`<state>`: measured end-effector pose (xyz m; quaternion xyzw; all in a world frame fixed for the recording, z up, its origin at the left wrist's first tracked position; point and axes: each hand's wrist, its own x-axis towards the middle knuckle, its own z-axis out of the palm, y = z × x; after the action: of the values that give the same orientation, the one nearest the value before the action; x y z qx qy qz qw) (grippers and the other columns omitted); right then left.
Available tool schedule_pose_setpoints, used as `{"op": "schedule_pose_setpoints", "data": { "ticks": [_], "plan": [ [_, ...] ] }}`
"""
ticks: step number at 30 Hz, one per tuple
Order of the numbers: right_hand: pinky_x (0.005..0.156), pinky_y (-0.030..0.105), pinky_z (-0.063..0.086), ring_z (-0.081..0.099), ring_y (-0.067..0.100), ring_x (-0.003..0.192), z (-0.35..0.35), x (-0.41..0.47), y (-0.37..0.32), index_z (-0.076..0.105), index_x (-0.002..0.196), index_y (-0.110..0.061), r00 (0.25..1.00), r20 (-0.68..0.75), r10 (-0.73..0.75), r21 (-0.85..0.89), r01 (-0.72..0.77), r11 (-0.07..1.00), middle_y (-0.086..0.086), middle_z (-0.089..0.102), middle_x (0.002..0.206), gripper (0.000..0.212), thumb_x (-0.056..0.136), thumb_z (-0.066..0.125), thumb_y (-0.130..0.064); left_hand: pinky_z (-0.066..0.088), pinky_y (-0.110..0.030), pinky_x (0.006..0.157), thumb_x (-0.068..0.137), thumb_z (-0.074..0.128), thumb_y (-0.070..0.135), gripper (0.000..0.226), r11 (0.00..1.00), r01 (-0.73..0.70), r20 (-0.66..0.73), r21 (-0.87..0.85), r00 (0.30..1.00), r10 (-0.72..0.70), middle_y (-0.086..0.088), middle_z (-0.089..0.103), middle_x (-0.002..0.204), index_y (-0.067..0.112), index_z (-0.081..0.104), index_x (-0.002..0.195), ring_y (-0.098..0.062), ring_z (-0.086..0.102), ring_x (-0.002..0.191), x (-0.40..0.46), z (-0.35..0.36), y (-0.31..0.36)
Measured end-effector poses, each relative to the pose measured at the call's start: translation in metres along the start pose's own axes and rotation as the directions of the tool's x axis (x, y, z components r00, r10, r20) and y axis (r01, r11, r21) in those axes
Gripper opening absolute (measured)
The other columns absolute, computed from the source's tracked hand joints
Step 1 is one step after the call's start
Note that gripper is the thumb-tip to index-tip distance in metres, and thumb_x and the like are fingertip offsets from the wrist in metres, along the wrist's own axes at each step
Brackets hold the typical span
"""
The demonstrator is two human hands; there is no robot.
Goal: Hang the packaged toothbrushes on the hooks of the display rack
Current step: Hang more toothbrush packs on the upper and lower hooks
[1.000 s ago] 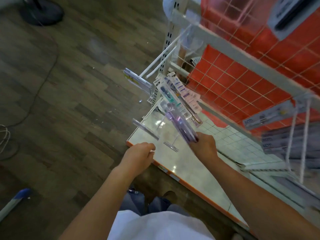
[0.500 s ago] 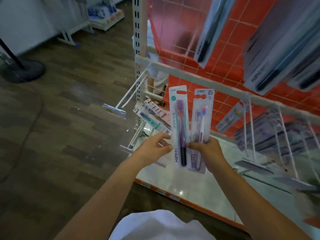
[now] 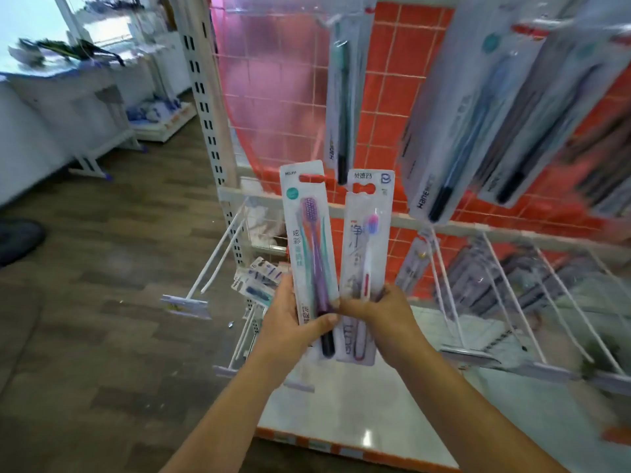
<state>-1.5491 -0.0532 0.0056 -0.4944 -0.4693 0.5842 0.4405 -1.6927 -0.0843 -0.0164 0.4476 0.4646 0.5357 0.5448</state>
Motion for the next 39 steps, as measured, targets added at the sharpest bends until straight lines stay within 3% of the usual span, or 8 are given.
{"op": "schedule_pose_setpoints", "data": {
  "ticks": [5, 13, 18, 24, 28, 32, 35, 39],
  "plan": [
    [0.069, 0.036, 0.059, 0.072, 0.027, 0.076, -0.009, -0.003, -0.016, 0.07, 0.089, -0.005, 1.0, 0.0, -0.001, 0.041, 0.001, 0.999, 0.011, 0.074, 0.083, 0.026, 0.068, 0.074, 0.009, 0.055, -0.033, 0.08, 0.06, 0.077, 0.007, 0.067, 0.995, -0.102, -0.004, 0.005, 0.995, 0.102, -0.006, 0.067, 0.11, 0.019, 0.05, 0.119, -0.021, 0.065, 0.104, 0.003, 0.012, 0.009],
    [0.082, 0.046, 0.056, 0.071, 0.029, 0.085, -0.02, -0.019, -0.023, 0.067, 0.099, -0.008, 0.997, 0.021, 0.07, 0.061, -0.071, 0.996, 0.013, 0.073, 0.092, 0.026, 0.075, 0.07, 0.003, 0.055, -0.032, 0.079, 0.053, 0.081, 0.023, 0.074, 0.993, -0.12, 0.058, -0.018, 0.991, 0.121, -0.005, 0.068, 0.11, 0.018, 0.051, 0.121, -0.024, 0.065, 0.104, -0.005, 0.022, 0.013],
    [0.087, 0.042, 0.054, 0.07, 0.026, 0.091, -0.032, -0.031, -0.023, 0.067, 0.106, -0.009, 0.992, 0.076, 0.1, 0.056, -0.104, 0.993, 0.01, 0.073, 0.098, 0.026, 0.082, 0.066, -0.003, 0.056, -0.032, 0.081, 0.053, 0.081, 0.023, 0.072, 0.994, -0.105, 0.07, -0.033, 0.992, 0.107, -0.006, 0.068, 0.111, 0.024, 0.052, 0.12, -0.023, 0.065, 0.104, -0.014, 0.025, 0.01],
    [0.069, 0.025, 0.056, 0.071, 0.02, 0.083, -0.046, -0.045, -0.027, 0.062, 0.106, -0.007, 0.969, 0.235, 0.079, 0.105, -0.106, 0.989, 0.005, 0.074, 0.087, 0.037, 0.071, 0.068, 0.003, 0.057, -0.033, 0.079, 0.046, 0.084, 0.033, 0.078, 0.997, -0.071, 0.043, -0.016, 0.997, 0.071, -0.004, 0.069, 0.108, 0.027, 0.053, 0.118, -0.021, 0.066, 0.101, -0.024, 0.024, 0.009],
    [0.068, 0.03, 0.056, 0.07, 0.022, 0.083, -0.052, -0.047, -0.025, 0.056, 0.109, -0.002, 0.951, 0.283, 0.127, 0.121, -0.167, 0.979, 0.007, 0.072, 0.084, 0.051, 0.059, 0.062, 0.005, 0.057, -0.035, 0.078, 0.039, 0.09, 0.036, 0.091, 0.995, -0.021, 0.035, -0.1, 0.999, 0.025, -0.007, 0.07, 0.109, 0.02, 0.053, 0.121, -0.025, 0.067, 0.1, -0.03, 0.02, 0.012],
    [0.077, 0.043, 0.056, 0.066, 0.035, 0.096, -0.056, -0.047, -0.024, 0.051, 0.122, 0.0, 0.928, 0.346, 0.141, 0.149, -0.202, 0.968, 0.023, 0.067, 0.103, 0.065, 0.059, 0.061, 0.011, 0.058, -0.036, 0.077, 0.04, 0.091, 0.031, 0.092, 0.987, 0.009, 0.05, -0.161, 0.999, -0.001, -0.011, 0.069, 0.109, 0.015, 0.052, 0.122, -0.028, 0.067, 0.101, -0.034, 0.017, 0.016],
    [0.088, 0.054, 0.051, 0.06, 0.045, 0.106, -0.057, -0.047, -0.023, 0.05, 0.124, 0.0, 0.919, 0.368, 0.141, 0.142, -0.206, 0.968, 0.032, 0.059, 0.115, 0.068, 0.058, 0.06, 0.012, 0.057, -0.032, 0.074, 0.042, 0.092, 0.034, 0.093, 0.978, 0.014, 0.068, -0.209, 0.998, 0.001, -0.014, 0.069, 0.11, 0.014, 0.052, 0.123, -0.029, 0.067, 0.1, -0.036, 0.017, 0.02],
    [0.09, 0.055, 0.05, 0.058, 0.047, 0.107, -0.059, -0.047, -0.021, 0.051, 0.121, -0.001, 0.916, 0.372, 0.148, 0.146, -0.215, 0.965, 0.035, 0.057, 0.115, 0.067, 0.056, 0.057, 0.013, 0.057, -0.033, 0.074, 0.046, 0.09, 0.033, 0.09, 0.975, 0.027, 0.073, -0.221, 0.997, -0.011, -0.014, 0.068, 0.111, 0.014, 0.05, 0.125, -0.03, 0.066, 0.101, -0.037, 0.017, 0.021]
  ]
}}
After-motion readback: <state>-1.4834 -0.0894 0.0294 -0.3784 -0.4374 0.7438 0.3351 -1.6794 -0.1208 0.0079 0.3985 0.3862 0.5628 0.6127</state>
